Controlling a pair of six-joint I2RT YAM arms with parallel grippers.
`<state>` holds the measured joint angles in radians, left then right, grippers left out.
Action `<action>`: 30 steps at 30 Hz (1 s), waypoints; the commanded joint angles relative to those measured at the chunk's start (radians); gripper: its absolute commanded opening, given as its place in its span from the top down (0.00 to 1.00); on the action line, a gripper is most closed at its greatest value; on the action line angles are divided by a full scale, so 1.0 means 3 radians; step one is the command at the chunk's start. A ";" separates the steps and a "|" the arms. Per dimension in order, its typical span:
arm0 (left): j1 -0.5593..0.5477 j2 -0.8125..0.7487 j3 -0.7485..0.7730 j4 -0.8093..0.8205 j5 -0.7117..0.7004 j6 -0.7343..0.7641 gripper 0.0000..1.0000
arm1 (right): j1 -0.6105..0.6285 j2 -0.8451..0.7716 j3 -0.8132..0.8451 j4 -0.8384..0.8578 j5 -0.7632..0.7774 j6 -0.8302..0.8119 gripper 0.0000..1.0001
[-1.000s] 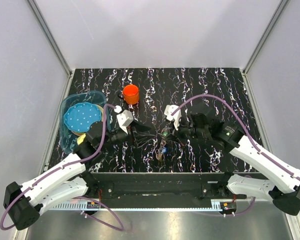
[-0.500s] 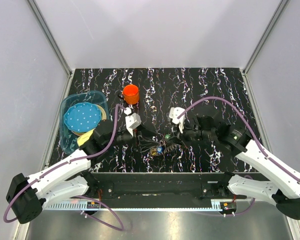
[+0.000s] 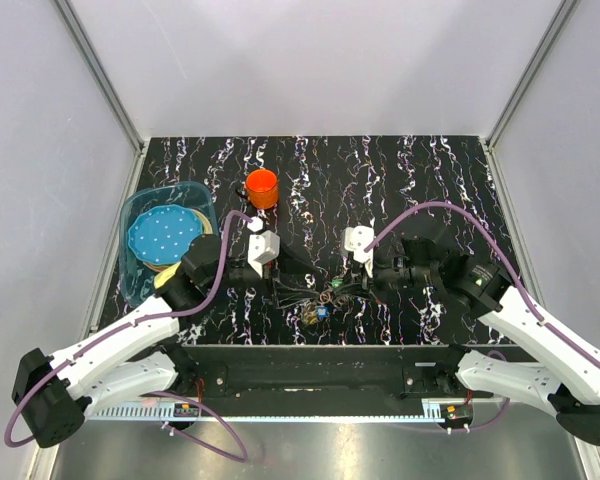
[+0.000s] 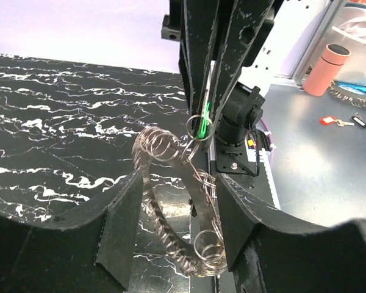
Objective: Remove the keys from the keyring
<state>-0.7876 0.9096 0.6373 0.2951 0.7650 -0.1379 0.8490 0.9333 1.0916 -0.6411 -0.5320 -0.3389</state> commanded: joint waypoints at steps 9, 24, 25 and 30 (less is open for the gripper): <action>-0.0115 -0.0005 0.0187 0.0187 0.0058 0.0086 0.49 | -0.0002 -0.0063 0.0048 0.0163 -0.0206 -0.0077 1.00; -0.0299 0.0174 0.0294 0.0187 -0.0121 0.0102 0.59 | -0.0002 -0.0079 0.0028 0.0214 -0.0287 -0.0056 1.00; -0.0305 0.0184 0.0294 0.0182 -0.0116 0.0107 0.60 | -0.0002 -0.0074 0.0028 0.0224 -0.0287 -0.0051 1.00; -0.0315 0.0179 0.0289 0.0126 -0.0111 0.0143 0.70 | -0.0002 -0.0104 0.0002 0.0240 -0.0277 -0.0036 1.00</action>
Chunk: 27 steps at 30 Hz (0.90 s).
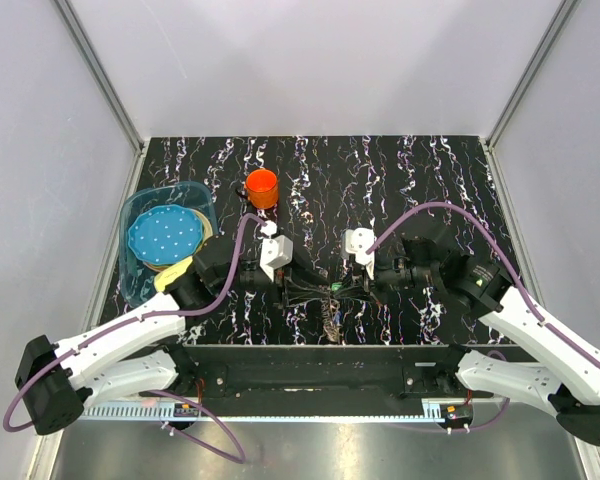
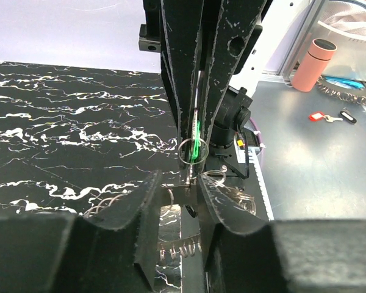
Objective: Remove the keys from the keyring
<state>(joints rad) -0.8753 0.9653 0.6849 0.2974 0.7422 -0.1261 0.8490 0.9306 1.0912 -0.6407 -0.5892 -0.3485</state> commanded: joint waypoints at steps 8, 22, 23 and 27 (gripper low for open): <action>-0.0048 -0.0007 0.0176 -0.0086 -0.0040 0.0231 1.00 | -0.0002 -0.0090 0.0008 0.0274 0.0010 0.0067 1.00; -0.0155 -0.0231 0.0054 -0.0229 -0.0638 0.0609 1.00 | -0.0002 -0.0080 0.0004 0.0188 0.0343 0.0441 0.90; -0.0155 -0.0262 0.0049 -0.0229 -0.0674 0.0620 1.00 | -0.0002 -0.0116 -0.0007 0.0187 0.0333 0.0446 0.90; -0.0161 -0.0298 0.0028 -0.0214 -0.0837 0.0650 1.00 | 0.0003 -0.0126 -0.0058 0.0172 0.0287 0.0507 0.91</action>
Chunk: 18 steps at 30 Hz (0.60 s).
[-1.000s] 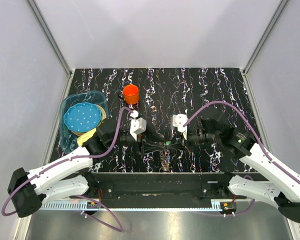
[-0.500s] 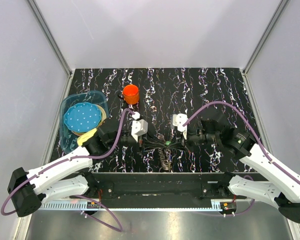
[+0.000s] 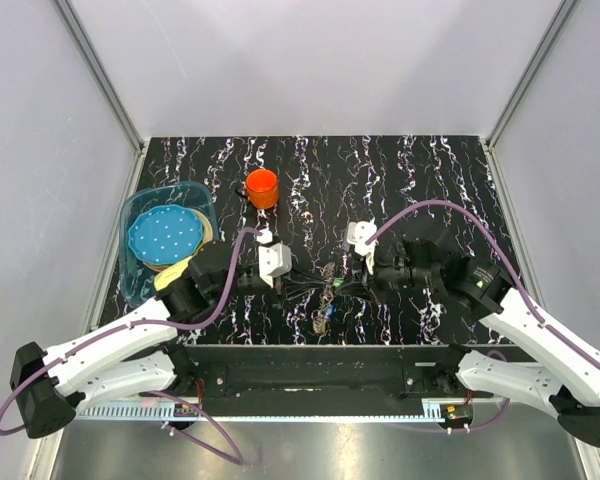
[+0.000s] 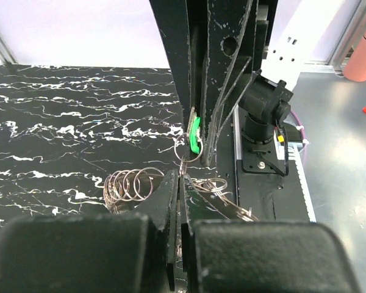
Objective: Remove the keys from the keyring
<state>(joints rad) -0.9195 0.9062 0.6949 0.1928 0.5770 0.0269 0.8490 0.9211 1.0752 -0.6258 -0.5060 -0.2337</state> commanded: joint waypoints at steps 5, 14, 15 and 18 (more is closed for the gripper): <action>-0.0033 -0.0091 -0.0010 0.0139 -0.0323 0.0171 1.00 | -0.0002 -0.0018 0.0016 0.0107 -0.0082 0.0175 1.00; -0.0141 -0.0111 -0.0071 0.0134 -0.0445 0.0350 1.00 | -0.0002 0.0120 0.0128 0.0168 -0.0067 0.0262 1.00; -0.0166 -0.0106 -0.0071 0.0129 -0.0456 0.0380 1.00 | -0.0002 0.0136 0.0138 0.0189 -0.0057 0.0293 1.00; -0.0212 -0.0081 -0.0071 0.0104 -0.0486 0.0447 1.00 | -0.0007 0.0182 0.0154 0.0235 -0.0026 0.0354 1.00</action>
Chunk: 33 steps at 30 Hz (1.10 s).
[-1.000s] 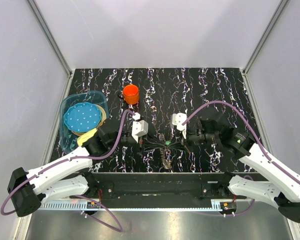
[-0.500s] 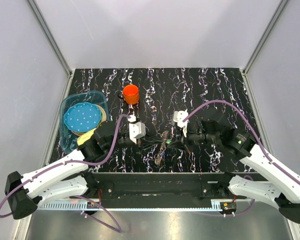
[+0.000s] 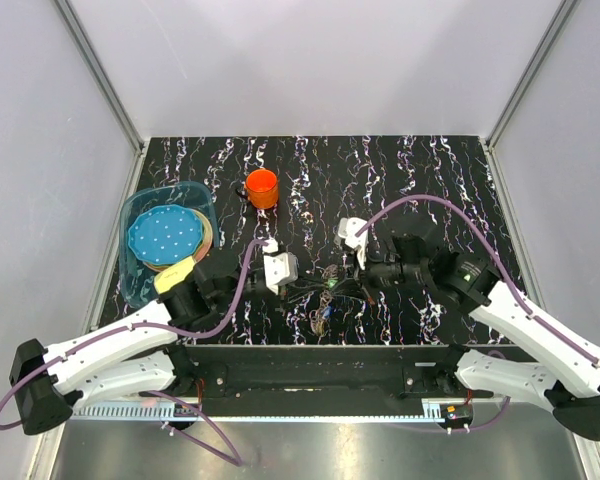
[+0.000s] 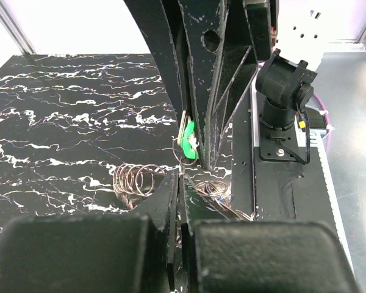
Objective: Remove the keys from the keyring
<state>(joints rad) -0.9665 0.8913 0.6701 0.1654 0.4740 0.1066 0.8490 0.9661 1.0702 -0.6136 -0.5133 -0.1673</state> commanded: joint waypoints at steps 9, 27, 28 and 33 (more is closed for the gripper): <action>-0.0128 -0.0021 -0.0040 0.0221 -0.0204 0.0289 1.00 | -0.0002 0.0134 0.0221 0.0184 0.0259 0.0327 1.00; -0.0138 -0.0266 -0.0199 0.0129 0.0015 0.0330 1.00 | -0.0013 0.0021 0.0104 0.0189 0.0806 0.0511 1.00; -0.0138 -0.0271 -0.0193 0.0114 0.0046 0.0335 1.00 | -0.0007 0.0032 0.0104 0.0184 0.0836 0.0517 1.00; -0.0138 -0.0317 -0.0188 0.0052 0.0061 0.0325 1.00 | -0.0012 0.0042 0.0078 0.0189 0.0908 0.0537 1.00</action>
<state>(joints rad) -0.9958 0.8307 0.6254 0.1879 0.4210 0.1955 0.8558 0.9924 1.0870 -0.6178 -0.3508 -0.0185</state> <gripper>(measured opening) 0.004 0.029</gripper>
